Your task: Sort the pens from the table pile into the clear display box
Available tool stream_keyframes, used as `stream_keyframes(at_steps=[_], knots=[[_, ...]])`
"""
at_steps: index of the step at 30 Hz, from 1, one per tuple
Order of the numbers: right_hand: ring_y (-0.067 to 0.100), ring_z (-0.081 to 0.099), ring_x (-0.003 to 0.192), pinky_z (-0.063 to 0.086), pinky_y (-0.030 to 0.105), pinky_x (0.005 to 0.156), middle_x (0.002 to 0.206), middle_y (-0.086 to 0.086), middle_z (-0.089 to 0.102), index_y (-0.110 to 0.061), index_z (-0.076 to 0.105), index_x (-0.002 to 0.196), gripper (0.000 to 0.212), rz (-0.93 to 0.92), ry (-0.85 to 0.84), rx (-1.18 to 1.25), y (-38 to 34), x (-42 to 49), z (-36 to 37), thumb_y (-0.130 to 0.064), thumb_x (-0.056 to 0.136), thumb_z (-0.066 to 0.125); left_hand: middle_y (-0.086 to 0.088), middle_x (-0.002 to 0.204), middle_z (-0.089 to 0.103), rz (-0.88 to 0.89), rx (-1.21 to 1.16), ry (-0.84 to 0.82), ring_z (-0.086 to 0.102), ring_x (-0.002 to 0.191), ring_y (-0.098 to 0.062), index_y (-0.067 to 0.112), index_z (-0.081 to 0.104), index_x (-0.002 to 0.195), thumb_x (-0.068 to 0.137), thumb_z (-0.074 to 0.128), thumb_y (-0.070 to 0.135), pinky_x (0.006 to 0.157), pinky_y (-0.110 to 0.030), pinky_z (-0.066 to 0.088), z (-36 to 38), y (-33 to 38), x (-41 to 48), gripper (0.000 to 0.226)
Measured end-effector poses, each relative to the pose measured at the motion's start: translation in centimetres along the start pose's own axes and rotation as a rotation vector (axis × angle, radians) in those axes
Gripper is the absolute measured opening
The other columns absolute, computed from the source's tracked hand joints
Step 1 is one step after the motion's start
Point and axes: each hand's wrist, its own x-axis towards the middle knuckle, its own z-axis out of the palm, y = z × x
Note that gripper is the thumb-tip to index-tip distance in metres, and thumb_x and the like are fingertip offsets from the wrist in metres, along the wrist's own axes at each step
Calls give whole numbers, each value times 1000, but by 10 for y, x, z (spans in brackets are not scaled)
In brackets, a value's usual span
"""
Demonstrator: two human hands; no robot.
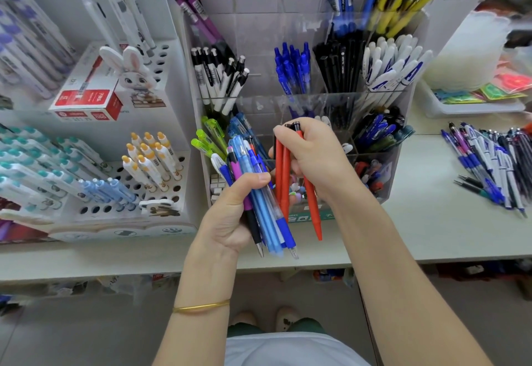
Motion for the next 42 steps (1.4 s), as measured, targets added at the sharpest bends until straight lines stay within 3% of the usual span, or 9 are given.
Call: stream_keyframes(at_steps=[3, 8, 12, 15, 23, 28, 32, 37, 42], knots=[[9, 36, 36, 34, 23, 39, 53, 10, 44, 3, 56, 81, 26, -15, -34, -15, 2, -1, 0, -18, 95, 57, -13, 74, 71, 3, 82, 39, 71, 61, -26, 7, 74, 68, 60, 72, 5, 70, -42, 58, -1, -1, 2, 9], [4, 40, 34, 34, 19, 38, 43, -8, 45, 3, 58, 83, 25, -32, -15, -79, 4, 1, 1, -20, 92, 62, -12, 70, 71, -9, 117, 59, 69, 58, -24, 2, 65, 86, 58, 67, 11, 73, -45, 57, 5, -1, 2, 30], [9, 40, 45, 35, 27, 49, 58, 1, 48, -10, 55, 77, 21, -96, 156, -91, -1, 8, -7, -22, 94, 56, -11, 63, 67, -12, 55, 120, 67, 54, -19, -1, 63, 79, 77, 61, -1, 51, -41, 60, 2, 1, 6, 3], [13, 47, 55, 44, 34, 53, 69, 3, 54, -22, 49, 83, 15, -207, 363, -114, -14, 20, -18, -24, 98, 49, -10, 61, 63, -9, 40, 132, 64, 55, -17, -2, 61, 79, 86, 55, -3, 49, -28, 56, -3, 0, 9, 9], [14, 49, 69, 35, 25, 55, 81, 3, 57, 1, 56, 101, 36, -662, 613, -503, -15, 41, -5, -33, 96, 47, -10, 61, 59, 25, 74, 94, 60, 51, -15, -1, 61, 80, 87, 54, -4, 49, -27, 54, 6, 2, 10, 10], [24, 56, 65, 41, 28, 52, 75, 8, 59, -4, 58, 86, 24, -737, 471, -783, 8, 41, -1, -28, 89, 57, -8, 62, 63, 19, 106, 98, 63, 54, -15, 0, 64, 83, 84, 57, -1, 55, -26, 58, -2, 1, 11, 7], [29, 56, 84, 35, 30, 65, 90, 10, 60, -5, 59, 93, 20, -495, 282, -885, 25, 35, -1, -22, 87, 66, -7, 64, 66, 9, 107, 61, 66, 58, -14, 1, 66, 85, 67, 71, -1, 57, -27, 58, -9, 3, 12, 19], [20, 56, 80, 41, 27, 74, 85, 4, 63, -8, 68, 89, 18, -501, 340, -645, 3, 8, -6, -25, 90, 61, -6, 66, 62, 10, 119, -71, 63, 58, -14, 5, 69, 78, 54, 74, 13, 54, -25, 55, -16, 5, 11, 26], [11, 52, 41, 47, 28, 49, 55, 7, 55, -4, 55, 69, 41, -13, -140, -324, -19, -9, 5, -37, 94, 54, -3, 69, 61, 28, 106, -242, 59, 56, -12, 9, 68, 76, 55, 73, 12, 51, -25, 52, -13, 5, 7, 22]])
